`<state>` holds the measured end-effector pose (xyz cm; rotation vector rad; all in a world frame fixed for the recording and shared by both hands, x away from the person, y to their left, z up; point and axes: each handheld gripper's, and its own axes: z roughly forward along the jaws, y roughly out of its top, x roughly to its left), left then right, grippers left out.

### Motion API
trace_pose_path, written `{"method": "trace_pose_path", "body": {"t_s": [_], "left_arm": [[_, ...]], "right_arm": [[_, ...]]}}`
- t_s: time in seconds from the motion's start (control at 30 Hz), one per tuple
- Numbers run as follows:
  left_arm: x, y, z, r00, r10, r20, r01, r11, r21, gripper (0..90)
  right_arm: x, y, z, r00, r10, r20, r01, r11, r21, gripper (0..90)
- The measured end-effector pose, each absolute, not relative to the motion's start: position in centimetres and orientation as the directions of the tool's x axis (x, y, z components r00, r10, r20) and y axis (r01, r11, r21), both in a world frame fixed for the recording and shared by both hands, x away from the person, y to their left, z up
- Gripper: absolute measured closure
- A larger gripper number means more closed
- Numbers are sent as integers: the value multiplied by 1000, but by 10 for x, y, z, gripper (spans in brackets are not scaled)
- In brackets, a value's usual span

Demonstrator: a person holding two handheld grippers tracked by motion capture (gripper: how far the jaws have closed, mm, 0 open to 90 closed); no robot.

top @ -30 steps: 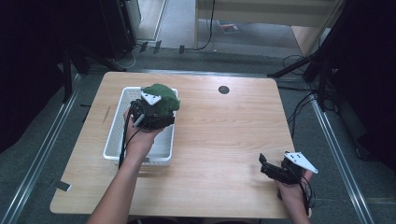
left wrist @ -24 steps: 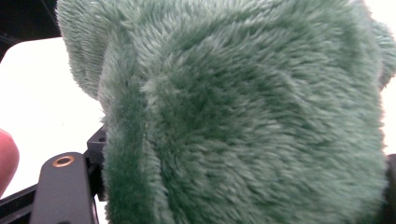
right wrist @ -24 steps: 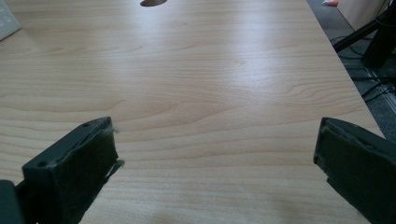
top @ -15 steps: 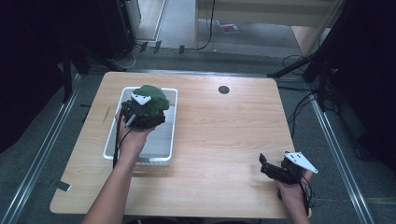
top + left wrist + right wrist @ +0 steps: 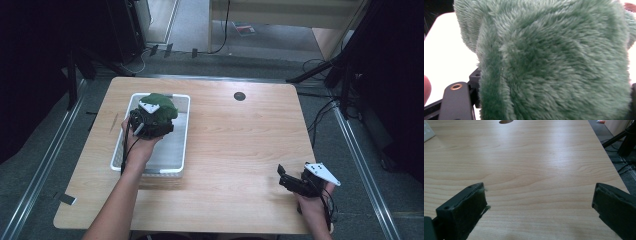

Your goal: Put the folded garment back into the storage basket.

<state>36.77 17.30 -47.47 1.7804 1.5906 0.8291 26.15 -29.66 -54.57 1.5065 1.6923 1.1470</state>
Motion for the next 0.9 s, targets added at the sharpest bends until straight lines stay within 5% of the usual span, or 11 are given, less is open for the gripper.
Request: {"method": "trace_pose_path", "body": {"t_s": [0.9], "left_arm": [[390,168,-516,153,987,57,810,-158,564,110]], "right_arm": [[261,-297,-546,-185,976,115,466,-16,885,0]]}}
